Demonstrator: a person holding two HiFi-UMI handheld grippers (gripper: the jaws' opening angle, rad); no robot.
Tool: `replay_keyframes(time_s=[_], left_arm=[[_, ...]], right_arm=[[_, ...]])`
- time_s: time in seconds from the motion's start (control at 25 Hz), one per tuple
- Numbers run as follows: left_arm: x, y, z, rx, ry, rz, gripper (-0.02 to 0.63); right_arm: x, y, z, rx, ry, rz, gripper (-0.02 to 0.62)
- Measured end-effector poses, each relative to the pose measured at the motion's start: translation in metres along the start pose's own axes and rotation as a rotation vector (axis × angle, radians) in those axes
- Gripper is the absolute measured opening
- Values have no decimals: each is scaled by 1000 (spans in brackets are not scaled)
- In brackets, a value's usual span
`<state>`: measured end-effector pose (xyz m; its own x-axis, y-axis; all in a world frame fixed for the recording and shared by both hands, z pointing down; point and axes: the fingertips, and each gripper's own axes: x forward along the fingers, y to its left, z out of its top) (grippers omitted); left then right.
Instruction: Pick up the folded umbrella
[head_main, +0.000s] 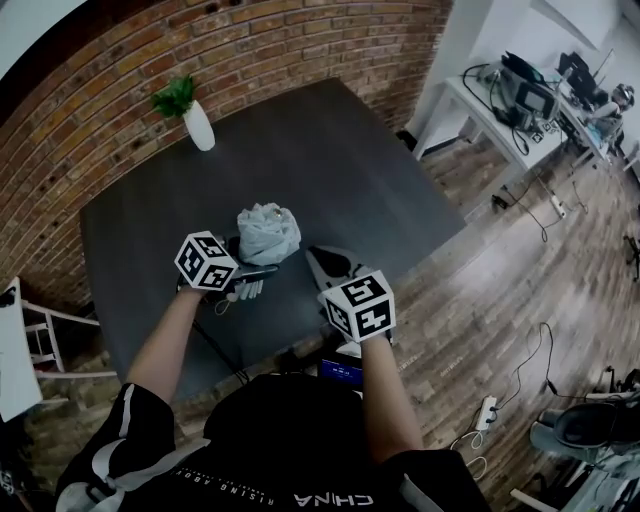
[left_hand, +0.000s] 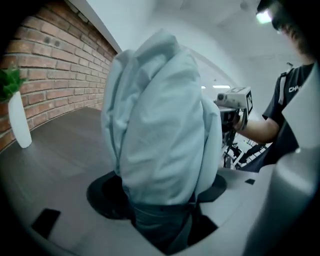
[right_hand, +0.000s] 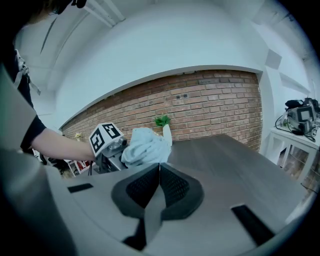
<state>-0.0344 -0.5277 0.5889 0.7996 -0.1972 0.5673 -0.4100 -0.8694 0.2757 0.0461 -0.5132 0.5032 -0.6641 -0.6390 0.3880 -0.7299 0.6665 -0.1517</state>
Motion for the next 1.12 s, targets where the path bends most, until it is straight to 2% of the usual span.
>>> replay_keyframes(time_s=[0.32, 0.52, 0.68, 0.88, 1.12], left_arm=[[-47, -25, 58, -171, -407, -48, 336], [-67, -35, 72, -238, -570, -76, 336], [-77, -48, 74, -254, -642, -98, 336], [-74, -56, 69, -246, -647, -110, 336], [-75, -61, 71, -254, -695, -136, 336]], right_arm=[[0, 7, 19, -12, -39, 2, 9], [-1, 12, 23, 7, -64, 6, 9], [-1, 19, 22, 32, -77, 21, 9], [-3, 20, 22, 41, -83, 22, 9], [-7, 18, 21, 61, -94, 19, 9]])
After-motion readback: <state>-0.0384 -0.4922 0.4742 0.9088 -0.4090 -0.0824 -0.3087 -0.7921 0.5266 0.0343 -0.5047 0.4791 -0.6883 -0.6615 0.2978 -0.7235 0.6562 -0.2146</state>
